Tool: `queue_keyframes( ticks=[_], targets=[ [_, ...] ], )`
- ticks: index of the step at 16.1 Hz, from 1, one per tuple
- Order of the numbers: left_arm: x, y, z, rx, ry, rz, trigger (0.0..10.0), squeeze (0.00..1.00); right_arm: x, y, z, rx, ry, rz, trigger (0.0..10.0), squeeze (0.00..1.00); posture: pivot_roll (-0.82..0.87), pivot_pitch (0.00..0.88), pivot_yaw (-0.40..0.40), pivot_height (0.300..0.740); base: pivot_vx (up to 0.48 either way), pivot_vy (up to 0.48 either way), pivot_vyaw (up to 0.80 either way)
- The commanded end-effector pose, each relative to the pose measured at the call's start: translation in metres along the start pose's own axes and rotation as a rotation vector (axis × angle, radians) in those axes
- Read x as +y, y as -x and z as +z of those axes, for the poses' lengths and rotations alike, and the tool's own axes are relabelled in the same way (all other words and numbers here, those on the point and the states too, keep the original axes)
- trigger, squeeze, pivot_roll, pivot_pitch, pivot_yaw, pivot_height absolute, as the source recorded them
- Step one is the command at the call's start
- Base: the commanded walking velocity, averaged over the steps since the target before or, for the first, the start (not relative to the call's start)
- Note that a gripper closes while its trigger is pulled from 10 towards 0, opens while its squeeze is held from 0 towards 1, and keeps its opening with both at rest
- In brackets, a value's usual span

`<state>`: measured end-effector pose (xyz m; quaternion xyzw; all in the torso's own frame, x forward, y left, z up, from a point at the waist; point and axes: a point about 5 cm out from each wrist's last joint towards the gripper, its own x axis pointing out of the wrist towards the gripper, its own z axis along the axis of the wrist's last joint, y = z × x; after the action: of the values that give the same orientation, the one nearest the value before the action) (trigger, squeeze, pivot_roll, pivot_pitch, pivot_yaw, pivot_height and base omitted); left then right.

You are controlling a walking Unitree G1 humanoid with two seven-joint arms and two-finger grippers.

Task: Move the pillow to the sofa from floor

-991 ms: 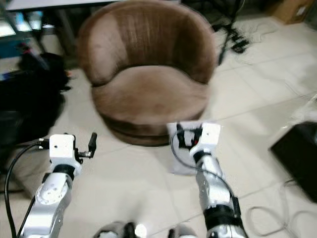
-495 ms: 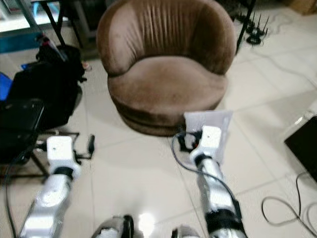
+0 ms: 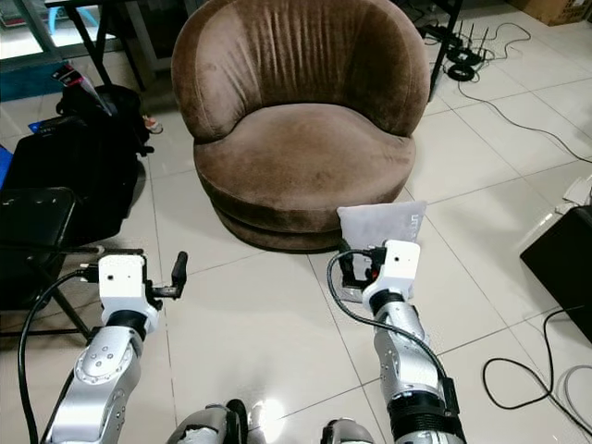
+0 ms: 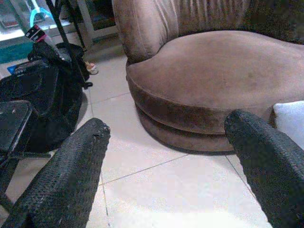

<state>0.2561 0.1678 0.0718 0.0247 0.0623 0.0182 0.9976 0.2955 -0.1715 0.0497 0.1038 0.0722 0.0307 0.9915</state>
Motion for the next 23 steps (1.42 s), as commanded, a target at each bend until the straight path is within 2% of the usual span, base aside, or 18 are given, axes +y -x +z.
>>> queue_keyframes(
  ticks=[1, 5, 11, 23],
  targets=[
    [0.001, -0.001, -0.003, 0.016, 0.006, 0.013, 10.0, 0.0, 0.0, -0.001, 0.003, -0.003, -0.001, 0.003, 10.0, 0.0, 0.01, 0.125, 0.043, 0.74, 0.0, 0.0, 0.0],
    [-0.001, -0.011, 0.005, -0.01, -0.013, 0.009, 10.0, 0.0, 0.001, -0.007, 0.01, -0.025, 0.004, 0.008, 10.0, 0.0, 0.01, 0.125, 0.047, 0.74, 0.0, 0.0, 0.0],
    [-0.003, -0.014, 0.009, -0.031, -0.014, 0.006, 10.0, 0.0, 0.003, -0.009, 0.011, -0.028, 0.013, 0.018, 10.0, 0.0, 0.01, 0.127, 0.044, 0.74, 0.0, 0.0, 0.0],
    [-0.004, -0.014, 0.008, -0.028, -0.015, 0.008, 10.0, 0.0, 0.003, -0.008, 0.01, -0.029, 0.009, 0.01, 10.0, 0.0, 0.01, 0.13, 0.047, 0.74, 0.0, -0.307, 0.0]
  ],
)
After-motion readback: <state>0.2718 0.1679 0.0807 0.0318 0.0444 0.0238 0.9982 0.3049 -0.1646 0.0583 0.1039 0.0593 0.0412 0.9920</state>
